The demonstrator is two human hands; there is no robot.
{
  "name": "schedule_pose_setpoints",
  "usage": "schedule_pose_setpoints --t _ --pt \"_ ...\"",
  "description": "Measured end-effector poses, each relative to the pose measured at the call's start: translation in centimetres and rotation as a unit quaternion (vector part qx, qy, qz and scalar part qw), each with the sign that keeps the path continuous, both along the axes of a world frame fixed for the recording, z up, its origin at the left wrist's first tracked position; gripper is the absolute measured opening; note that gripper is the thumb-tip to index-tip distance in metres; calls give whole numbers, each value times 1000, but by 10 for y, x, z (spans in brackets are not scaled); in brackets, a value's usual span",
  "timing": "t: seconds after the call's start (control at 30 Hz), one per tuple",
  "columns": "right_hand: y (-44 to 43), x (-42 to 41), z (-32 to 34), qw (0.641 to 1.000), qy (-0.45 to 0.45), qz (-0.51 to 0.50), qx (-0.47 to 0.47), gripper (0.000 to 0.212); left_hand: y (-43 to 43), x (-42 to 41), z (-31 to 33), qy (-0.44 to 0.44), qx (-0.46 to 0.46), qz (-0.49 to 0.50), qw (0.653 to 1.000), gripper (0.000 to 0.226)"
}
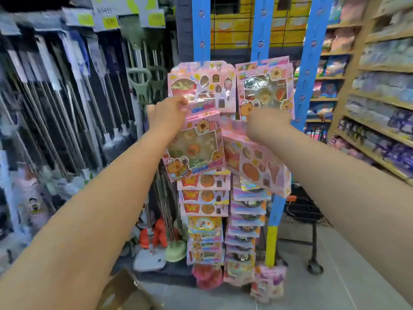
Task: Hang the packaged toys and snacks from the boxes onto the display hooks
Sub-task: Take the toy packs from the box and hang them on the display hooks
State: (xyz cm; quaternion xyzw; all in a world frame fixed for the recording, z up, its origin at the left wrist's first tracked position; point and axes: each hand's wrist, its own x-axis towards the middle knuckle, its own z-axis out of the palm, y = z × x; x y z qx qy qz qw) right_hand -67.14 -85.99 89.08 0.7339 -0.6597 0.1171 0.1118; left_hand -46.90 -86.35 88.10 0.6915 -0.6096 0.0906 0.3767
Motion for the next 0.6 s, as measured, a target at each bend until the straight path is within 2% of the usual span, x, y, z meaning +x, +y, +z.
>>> schedule_pose_setpoints --t 0.07,0.13,0.23,0.4,0.6 --pt "-10 -3 26 999 2 -15 -32 9 -16 1 25 12 -43 -30 999 21" --pt "-20 -5 48 997 1 -35 -62 21 -31 5 49 8 -80 -46 996 21" --pt "-42 -6 84 991 -10 -68 -117 31 -60 14 90 38 -99 -65 992 26" --pt "-61 2 145 989 3 -96 -113 34 -112 37 154 72 -55 -79 993 29" --pt "-64 34 184 980 109 -121 -110 35 -146 34 192 72 -17 -101 992 29"
